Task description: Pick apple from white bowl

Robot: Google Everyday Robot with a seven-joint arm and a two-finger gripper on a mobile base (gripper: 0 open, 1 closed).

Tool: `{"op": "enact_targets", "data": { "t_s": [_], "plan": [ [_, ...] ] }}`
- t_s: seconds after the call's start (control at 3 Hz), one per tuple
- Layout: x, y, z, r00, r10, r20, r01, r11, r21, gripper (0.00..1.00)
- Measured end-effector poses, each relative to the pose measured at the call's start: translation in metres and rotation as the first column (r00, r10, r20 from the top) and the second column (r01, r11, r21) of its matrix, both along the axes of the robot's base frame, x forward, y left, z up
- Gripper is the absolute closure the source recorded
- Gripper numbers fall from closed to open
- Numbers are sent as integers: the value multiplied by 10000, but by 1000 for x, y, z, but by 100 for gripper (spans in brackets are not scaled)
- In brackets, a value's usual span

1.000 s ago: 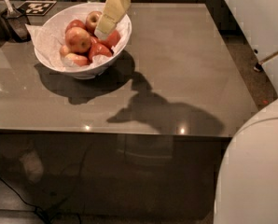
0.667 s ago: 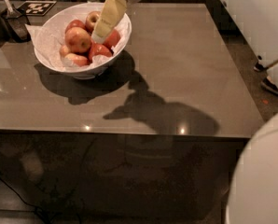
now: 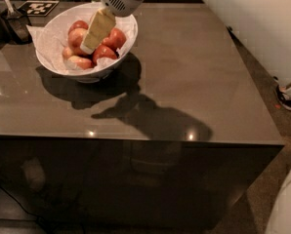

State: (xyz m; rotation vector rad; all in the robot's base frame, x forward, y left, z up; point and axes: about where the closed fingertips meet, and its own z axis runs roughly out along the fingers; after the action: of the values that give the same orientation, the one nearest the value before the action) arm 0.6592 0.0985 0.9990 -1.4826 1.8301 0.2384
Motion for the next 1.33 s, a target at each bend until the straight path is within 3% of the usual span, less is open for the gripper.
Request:
{"op": "enact_targets", "data": {
  "t_s": [0.33,0.67,1.0,1.33],
  "plan": [
    [2,3,2,9999,-18,111,17,9999,112,0],
    [6,11,-15,9990,64,-433,-36,9980,636,0],
    [14,23,-37,9910,-16,-1339,161,9941,1071,0],
    [19,35,-51,9827,149,-1847,102,9909,1341,0]
  ]
}}
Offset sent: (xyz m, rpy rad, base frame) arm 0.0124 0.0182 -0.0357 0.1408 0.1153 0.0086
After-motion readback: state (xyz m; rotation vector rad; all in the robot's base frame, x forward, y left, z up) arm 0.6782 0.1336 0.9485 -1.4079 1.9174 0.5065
